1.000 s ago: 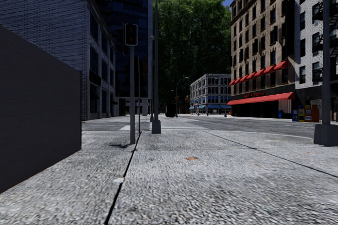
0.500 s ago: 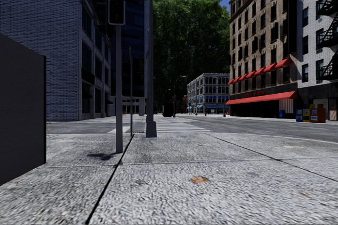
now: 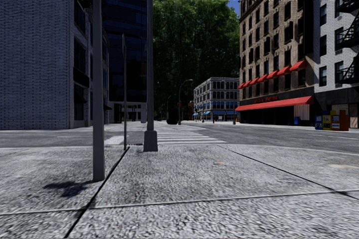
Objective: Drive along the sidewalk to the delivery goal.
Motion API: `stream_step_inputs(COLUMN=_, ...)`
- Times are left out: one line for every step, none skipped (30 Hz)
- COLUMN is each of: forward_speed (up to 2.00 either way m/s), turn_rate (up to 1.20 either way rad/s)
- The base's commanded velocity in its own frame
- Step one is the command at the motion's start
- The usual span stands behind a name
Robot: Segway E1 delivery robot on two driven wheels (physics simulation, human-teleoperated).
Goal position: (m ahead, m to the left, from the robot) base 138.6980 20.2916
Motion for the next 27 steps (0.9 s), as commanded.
stream_step_inputs(forward_speed=2.0, turn_rate=0.0)
stream_step_inputs(forward_speed=2.0, turn_rate=0.0)
stream_step_inputs(forward_speed=2.0, turn_rate=0.0)
stream_step_inputs(forward_speed=2.0, turn_rate=0.0)
stream_step_inputs(forward_speed=1.97, turn_rate=-0.39)
stream_step_inputs(forward_speed=1.97, turn_rate=-0.39)
stream_step_inputs(forward_speed=1.97, turn_rate=-1.08)
stream_step_inputs(forward_speed=1.96, turn_rate=-0.4)
stream_step_inputs(forward_speed=1.96, turn_rate=0.0)
stream_step_inputs(forward_speed=1.96, turn_rate=0.0)
stream_step_inputs(forward_speed=1.96, turn_rate=0.0)
stream_step_inputs(forward_speed=1.96, turn_rate=-1.13)
stream_step_inputs(forward_speed=1.96, turn_rate=-1.18)
stream_step_inputs(forward_speed=1.96, turn_rate=-1.19)
stream_step_inputs(forward_speed=1.96, turn_rate=-1.19)
stream_step_inputs(forward_speed=1.96, turn_rate=-1.19)
stream_step_inputs(forward_speed=1.96, turn_rate=-1.19)
stream_step_inputs(forward_speed=1.96, turn_rate=-0.31)
stream_step_inputs(forward_speed=1.96, turn_rate=0.0)
stream_step_inputs(forward_speed=1.96, turn_rate=0.0)
stream_step_inputs(forward_speed=1.96, turn_rate=0.0)
stream_step_inputs(forward_speed=1.96, turn_rate=0.0)
stream_step_inputs(forward_speed=1.96, turn_rate=0.0)
stream_step_inputs(forward_speed=1.96, turn_rate=0.0)
stream_step_inputs(forward_speed=1.95, turn_rate=-0.81)
stream_step_inputs(forward_speed=1.95, turn_rate=-0.81)
stream_step_inputs(forward_speed=1.95, turn_rate=-0.95)
